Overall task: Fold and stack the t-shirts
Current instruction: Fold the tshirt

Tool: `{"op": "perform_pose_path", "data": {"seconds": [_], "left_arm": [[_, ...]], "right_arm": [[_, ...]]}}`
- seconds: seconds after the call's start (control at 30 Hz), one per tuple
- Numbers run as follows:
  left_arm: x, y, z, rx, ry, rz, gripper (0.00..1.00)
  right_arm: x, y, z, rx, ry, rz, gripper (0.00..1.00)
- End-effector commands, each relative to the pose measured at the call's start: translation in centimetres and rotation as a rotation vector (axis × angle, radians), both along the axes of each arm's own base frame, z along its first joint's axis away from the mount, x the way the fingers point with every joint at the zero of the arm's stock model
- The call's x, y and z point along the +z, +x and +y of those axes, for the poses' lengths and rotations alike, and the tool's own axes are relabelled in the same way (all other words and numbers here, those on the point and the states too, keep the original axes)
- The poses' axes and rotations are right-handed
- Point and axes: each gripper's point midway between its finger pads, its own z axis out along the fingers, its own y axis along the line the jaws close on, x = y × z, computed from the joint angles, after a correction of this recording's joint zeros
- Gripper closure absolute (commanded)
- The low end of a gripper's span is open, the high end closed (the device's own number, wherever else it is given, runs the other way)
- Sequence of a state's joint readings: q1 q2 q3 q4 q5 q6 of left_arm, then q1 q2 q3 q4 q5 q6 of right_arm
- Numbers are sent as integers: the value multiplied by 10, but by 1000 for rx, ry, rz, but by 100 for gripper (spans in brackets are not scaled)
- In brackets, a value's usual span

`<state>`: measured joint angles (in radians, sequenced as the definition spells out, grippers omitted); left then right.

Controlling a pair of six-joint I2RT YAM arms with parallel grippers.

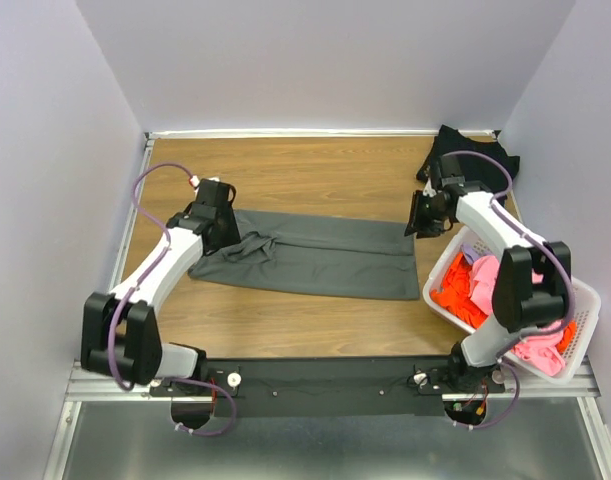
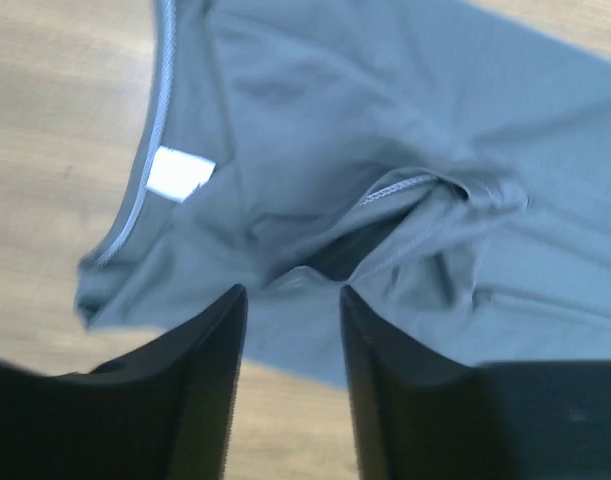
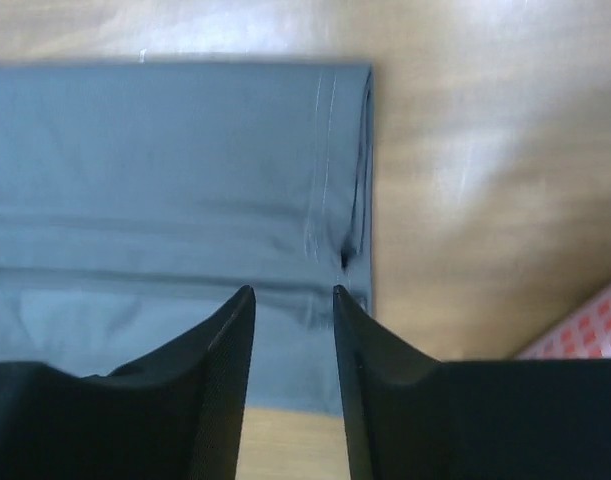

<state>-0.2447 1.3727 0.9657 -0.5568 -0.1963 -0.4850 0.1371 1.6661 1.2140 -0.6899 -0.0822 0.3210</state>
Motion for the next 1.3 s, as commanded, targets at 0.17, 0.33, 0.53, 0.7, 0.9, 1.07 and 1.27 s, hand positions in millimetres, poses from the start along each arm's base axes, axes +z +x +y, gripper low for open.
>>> {"op": "perform_pose_path", "data": {"seconds": [0.17,0.33,0.53,0.7,0.9,1.07,1.27], "left_arm": [[37,20,-13,-15,-57,-115,31],[21,64,-26,-34,-50,-69,30],[-1,84,-39,-48,-77,-28,31],[-12,90,-62,-101,-144,-19,31],[-33,68,-98,-202,-159,50,31],[-51,41,-104,-243,-162,123,31],[-55,18,-105,-276,-172,164,32]], "right_arm": [[31,-2,-4,3,-22,-102,42],[24,26,10,16,31,-95,42],[11,39,26,34,101,-67,42],[2,32,29,38,108,-45,43],[-9,24,27,30,105,-17,43],[-15,23,27,30,108,-1,43],[-19,27,29,39,108,4,43]]}}
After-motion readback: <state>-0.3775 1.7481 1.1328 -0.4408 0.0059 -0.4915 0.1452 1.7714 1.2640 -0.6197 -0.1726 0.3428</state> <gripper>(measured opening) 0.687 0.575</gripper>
